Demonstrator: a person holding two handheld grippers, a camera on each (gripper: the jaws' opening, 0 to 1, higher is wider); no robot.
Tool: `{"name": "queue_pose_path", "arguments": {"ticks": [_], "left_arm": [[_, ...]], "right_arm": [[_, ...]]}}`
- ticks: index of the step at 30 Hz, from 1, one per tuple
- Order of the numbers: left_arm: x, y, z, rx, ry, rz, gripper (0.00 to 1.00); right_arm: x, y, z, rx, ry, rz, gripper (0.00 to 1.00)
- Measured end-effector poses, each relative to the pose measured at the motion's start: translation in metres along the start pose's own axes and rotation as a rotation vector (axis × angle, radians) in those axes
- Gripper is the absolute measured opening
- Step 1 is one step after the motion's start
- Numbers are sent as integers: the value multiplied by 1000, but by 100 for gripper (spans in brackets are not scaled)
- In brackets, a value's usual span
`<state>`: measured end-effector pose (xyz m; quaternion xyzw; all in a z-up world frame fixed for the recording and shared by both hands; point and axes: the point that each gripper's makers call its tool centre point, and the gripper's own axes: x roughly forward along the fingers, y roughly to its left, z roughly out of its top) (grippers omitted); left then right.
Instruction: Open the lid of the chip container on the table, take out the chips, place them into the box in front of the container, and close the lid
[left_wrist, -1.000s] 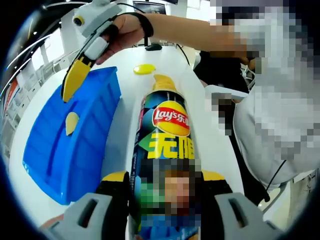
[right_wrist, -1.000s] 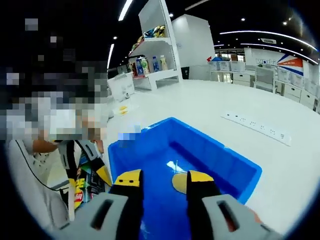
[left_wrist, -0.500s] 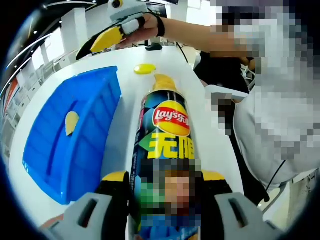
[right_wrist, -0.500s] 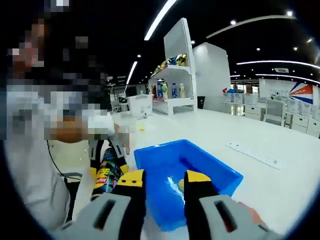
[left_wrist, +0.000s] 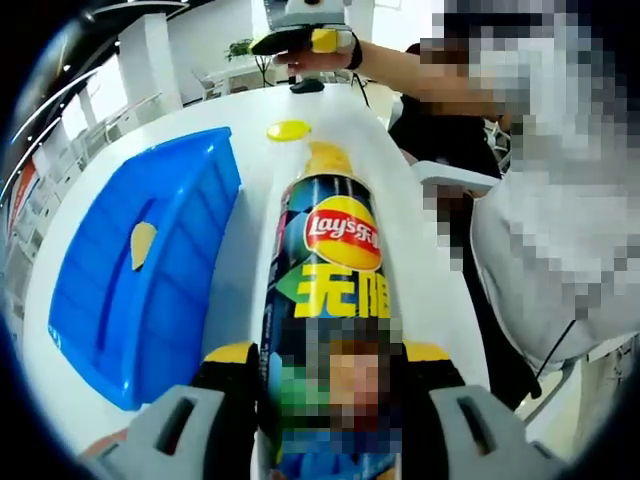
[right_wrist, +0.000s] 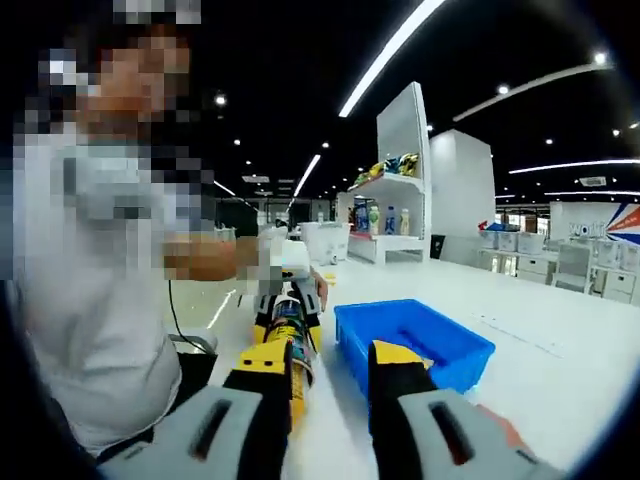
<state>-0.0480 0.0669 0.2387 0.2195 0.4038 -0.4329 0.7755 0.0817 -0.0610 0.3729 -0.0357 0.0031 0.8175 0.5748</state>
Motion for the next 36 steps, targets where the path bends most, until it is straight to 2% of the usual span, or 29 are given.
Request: {"name": "queue_pose_path", "arguments": {"ticks": [4,8,11,14,20,36], "left_arm": [[0,-2,1,-6,-3,0,56],[0,0,1,-14,-8,-3,56],[0,0,1,-16,-7,-5,56],[0,-1,2,-21,-13,-9,56],[1,-3,3,-24,-10,-16,56],[0,-2,3,-30,-24,-30,56]], "right_arm": [[-24,7,-16,-11,11,-13,27],[-31,19,-32,-13,26,-14,27],[-32,25,-42,-18,30,-15,25],[-31,27,-58,-25,63,-31,22],[-20,42,-75,-27,110,10,18],[-13,31,-100,11,145,-46,8]]}}
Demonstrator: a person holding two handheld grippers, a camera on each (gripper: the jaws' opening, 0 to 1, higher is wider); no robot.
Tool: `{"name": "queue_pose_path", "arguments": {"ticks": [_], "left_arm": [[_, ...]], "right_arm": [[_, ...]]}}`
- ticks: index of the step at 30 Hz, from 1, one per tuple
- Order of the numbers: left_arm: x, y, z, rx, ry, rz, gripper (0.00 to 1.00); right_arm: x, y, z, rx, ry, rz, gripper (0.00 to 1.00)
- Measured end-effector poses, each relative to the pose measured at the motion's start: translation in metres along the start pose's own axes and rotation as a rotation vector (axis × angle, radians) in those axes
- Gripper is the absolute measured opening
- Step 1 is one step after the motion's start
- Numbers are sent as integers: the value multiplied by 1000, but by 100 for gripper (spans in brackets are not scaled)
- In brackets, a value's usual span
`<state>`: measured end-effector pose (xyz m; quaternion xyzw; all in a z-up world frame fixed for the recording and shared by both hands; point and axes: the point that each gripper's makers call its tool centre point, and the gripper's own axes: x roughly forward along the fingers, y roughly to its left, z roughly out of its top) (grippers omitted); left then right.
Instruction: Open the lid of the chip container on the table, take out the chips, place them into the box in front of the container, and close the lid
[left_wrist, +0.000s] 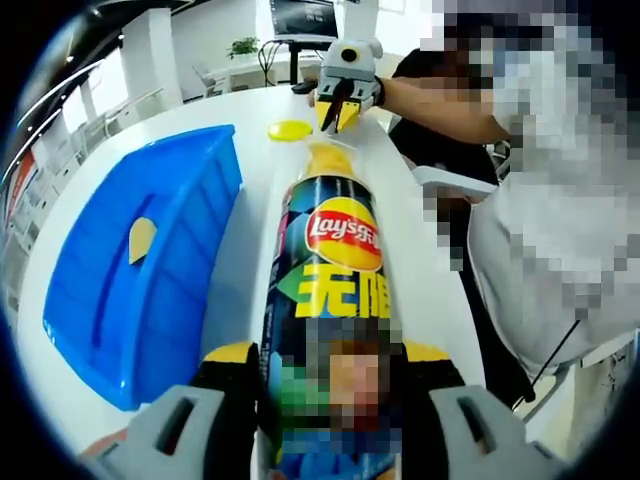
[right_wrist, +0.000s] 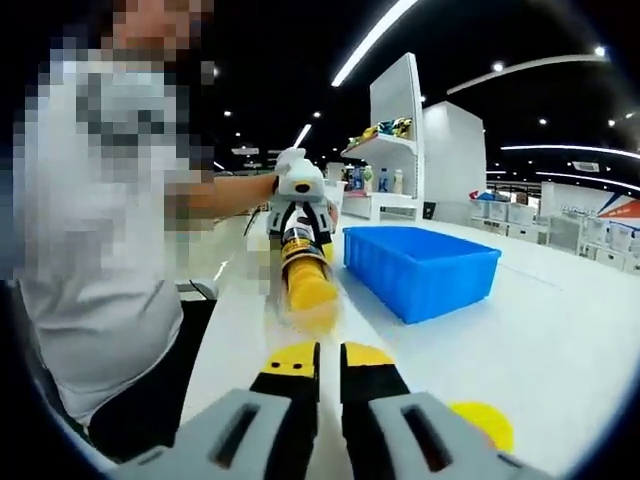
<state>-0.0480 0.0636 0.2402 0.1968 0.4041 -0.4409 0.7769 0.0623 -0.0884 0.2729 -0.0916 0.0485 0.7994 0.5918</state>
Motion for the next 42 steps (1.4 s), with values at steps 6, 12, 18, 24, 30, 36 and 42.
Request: {"name": "queue_pose_path", "arguments": {"ticks": [6,12,18,24,30,36,42], "left_arm": [[1,-2,7,13,-54,-4,56],[0,-1,11,29,-110,4,57],[1,3,6,64,-108,19,59],[-2,5,1,71,-125,29,60],[-9,10,0,86,-141,63,61],[-17,15,10,118,-187,114,62],[-13,9,11,161,-168,120,61]], "right_arm": [[6,1,-2,-5,4,7,4],[12,1,1,-7,-4,0,1],[14,3,0,-3,1,7,1],[14,5,0,-5,-4,11,1],[14,2,0,1,-9,-1,1],[15,2,-3,15,-3,-2,1],[15,0,-4,21,-2,-14,1]]}}
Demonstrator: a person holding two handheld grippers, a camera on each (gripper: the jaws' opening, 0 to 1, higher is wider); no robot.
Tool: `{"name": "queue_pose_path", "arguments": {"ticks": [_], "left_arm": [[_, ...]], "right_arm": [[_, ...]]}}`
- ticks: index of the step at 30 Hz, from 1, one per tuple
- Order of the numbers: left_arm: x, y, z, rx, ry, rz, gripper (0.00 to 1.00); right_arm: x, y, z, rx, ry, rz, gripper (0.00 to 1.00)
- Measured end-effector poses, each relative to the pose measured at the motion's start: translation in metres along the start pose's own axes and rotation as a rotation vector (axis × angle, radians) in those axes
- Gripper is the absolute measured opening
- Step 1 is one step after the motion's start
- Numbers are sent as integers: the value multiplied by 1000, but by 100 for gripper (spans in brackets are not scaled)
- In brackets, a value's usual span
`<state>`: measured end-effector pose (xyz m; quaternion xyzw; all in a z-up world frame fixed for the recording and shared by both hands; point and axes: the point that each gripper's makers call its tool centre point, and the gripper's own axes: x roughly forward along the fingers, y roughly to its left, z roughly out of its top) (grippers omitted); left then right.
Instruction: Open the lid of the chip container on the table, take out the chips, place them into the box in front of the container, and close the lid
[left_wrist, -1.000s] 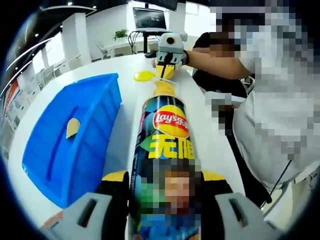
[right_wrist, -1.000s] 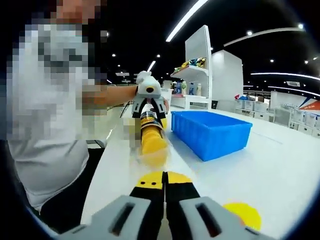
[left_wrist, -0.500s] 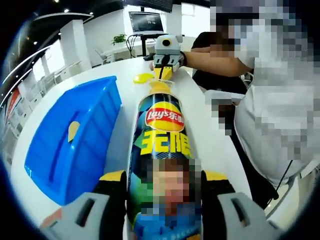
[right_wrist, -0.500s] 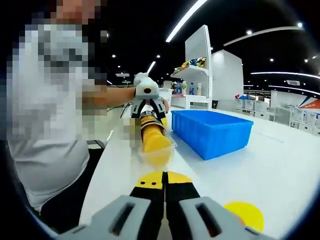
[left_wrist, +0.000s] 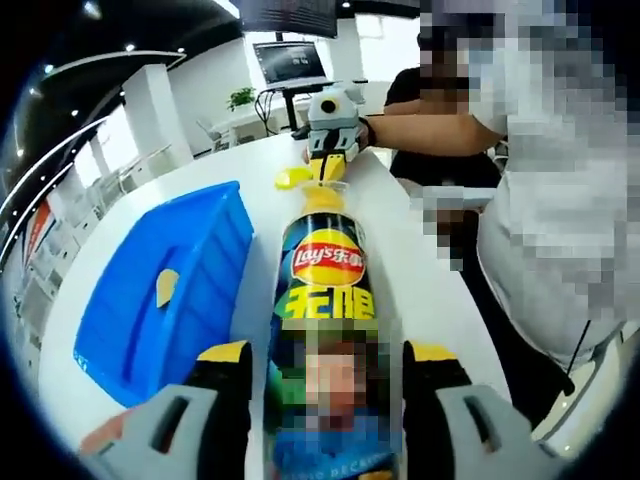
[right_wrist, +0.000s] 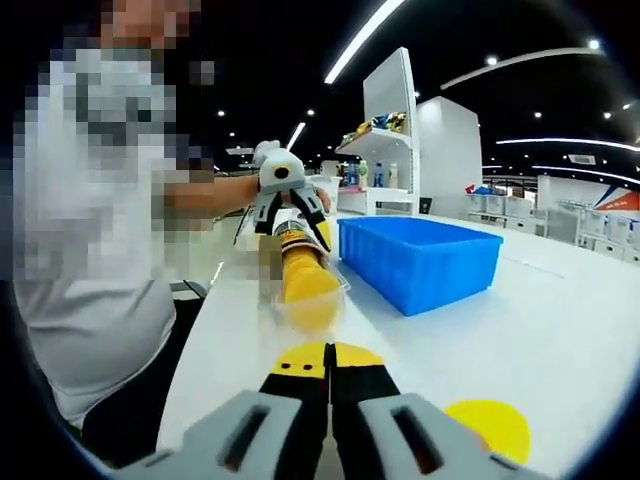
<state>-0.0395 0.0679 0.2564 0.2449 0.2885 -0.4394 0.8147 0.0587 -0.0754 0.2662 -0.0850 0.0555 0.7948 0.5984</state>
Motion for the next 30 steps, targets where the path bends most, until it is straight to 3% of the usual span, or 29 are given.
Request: {"name": "queue_pose_path", "arguments": {"ticks": [3,6,16,22,30], "left_arm": [[1,-3,2,25,8,13,53],[0,-1,0,59,21,36,52],[0,-2,1,13,8,22,51],[0,-3,2,-2,15,13,51],[1,-6,4,-27,1,0,51]], "right_arm": [[0,0,1,2,-4,-2,1],[1,-2,-1,26,2,-6,1],[4,1,0,-23,3,9,1],[20,7,3,-2,-21,48,1],[23,8,9,14,-52,70,1]]}}
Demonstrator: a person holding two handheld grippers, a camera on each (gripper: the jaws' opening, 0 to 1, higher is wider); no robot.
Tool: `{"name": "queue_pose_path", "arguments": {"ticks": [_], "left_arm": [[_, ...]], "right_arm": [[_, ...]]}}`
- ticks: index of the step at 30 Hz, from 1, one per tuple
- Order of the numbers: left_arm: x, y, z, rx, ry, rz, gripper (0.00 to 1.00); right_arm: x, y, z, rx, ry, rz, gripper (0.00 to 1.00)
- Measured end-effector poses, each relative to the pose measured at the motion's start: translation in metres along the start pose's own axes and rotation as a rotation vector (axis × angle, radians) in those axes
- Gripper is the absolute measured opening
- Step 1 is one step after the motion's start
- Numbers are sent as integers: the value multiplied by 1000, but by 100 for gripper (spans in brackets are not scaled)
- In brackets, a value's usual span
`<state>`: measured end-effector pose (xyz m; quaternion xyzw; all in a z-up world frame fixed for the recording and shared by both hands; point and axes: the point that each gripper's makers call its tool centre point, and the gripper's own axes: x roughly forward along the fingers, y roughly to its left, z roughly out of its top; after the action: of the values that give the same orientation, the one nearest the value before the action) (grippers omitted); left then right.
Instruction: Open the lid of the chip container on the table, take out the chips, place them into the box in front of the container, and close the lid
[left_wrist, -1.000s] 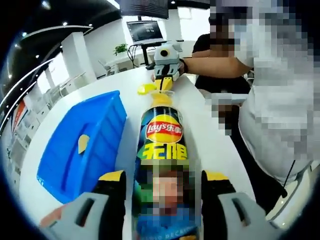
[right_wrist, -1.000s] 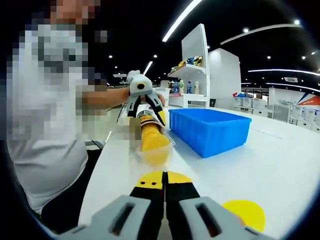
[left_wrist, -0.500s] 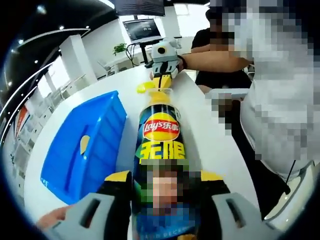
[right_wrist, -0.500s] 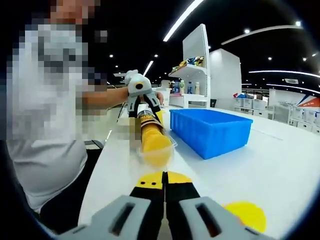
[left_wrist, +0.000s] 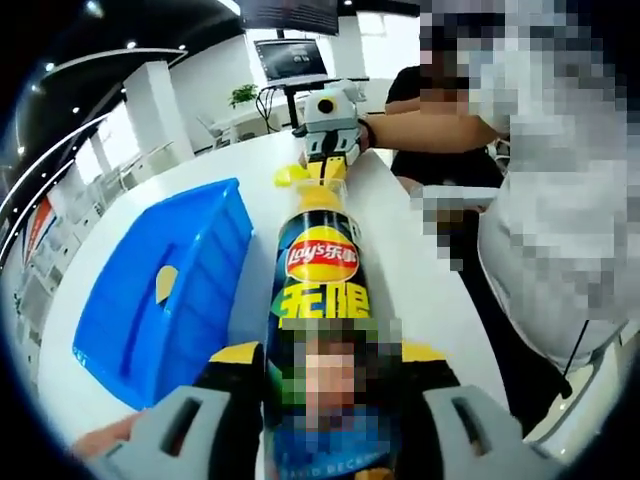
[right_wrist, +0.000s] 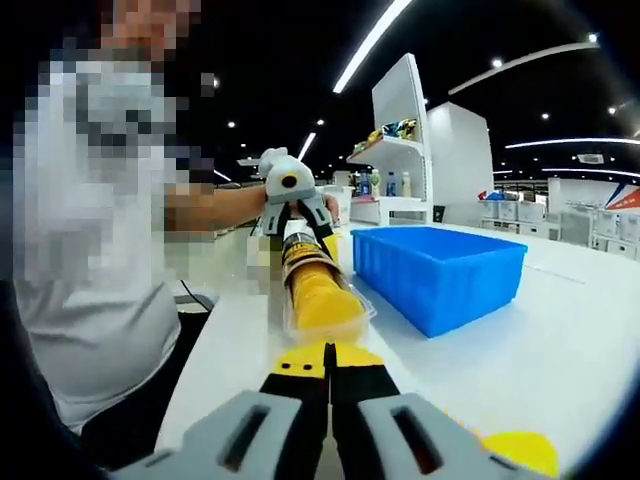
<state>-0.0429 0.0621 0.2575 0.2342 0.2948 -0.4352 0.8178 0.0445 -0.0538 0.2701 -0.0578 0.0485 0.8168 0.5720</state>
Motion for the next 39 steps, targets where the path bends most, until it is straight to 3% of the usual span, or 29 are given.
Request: {"name": "queue_pose_path", "arguments": {"ticks": [3,10,28,37,39], "left_arm": [[0,3,-2,-5,3,-5,51],[1,2,-1,-10,13,-13,51],[1,0,-1,-5,26,-9,51],[5,-1,1,4,47,-15,51],[4,-1,0,6,58,-14,51]], "right_arm": [[3,2,5,8,-27,17,1],[21,7,7,3,-16,55,1],[68,19,6,-39,45,154,1],[88,24,11,-38,29,186,1],[90,23,5,-55,59,186,1]]}}
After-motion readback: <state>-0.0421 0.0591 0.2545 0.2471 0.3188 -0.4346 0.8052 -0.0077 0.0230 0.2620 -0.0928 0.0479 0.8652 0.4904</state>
